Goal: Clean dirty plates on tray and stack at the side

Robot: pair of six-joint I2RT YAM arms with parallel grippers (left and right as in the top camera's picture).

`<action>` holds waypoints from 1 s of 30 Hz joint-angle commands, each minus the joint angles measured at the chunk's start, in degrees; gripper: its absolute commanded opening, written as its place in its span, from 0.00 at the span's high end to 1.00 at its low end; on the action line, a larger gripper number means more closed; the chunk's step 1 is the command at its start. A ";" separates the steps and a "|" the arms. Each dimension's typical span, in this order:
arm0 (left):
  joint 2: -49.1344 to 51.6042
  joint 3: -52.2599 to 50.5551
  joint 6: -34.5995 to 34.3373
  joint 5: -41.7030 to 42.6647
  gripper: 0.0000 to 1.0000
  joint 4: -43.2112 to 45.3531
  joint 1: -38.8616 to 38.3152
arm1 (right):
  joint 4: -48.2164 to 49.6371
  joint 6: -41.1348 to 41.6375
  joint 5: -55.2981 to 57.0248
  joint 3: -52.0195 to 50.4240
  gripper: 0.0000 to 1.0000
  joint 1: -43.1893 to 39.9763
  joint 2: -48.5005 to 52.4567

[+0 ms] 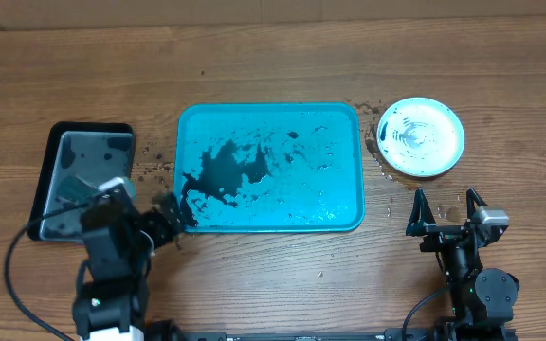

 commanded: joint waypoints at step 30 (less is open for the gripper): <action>-38.07 -27.78 9.35 5.64 0.00 28.17 -1.86 | 0.42 0.44 0.35 -0.57 0.00 -0.11 -0.68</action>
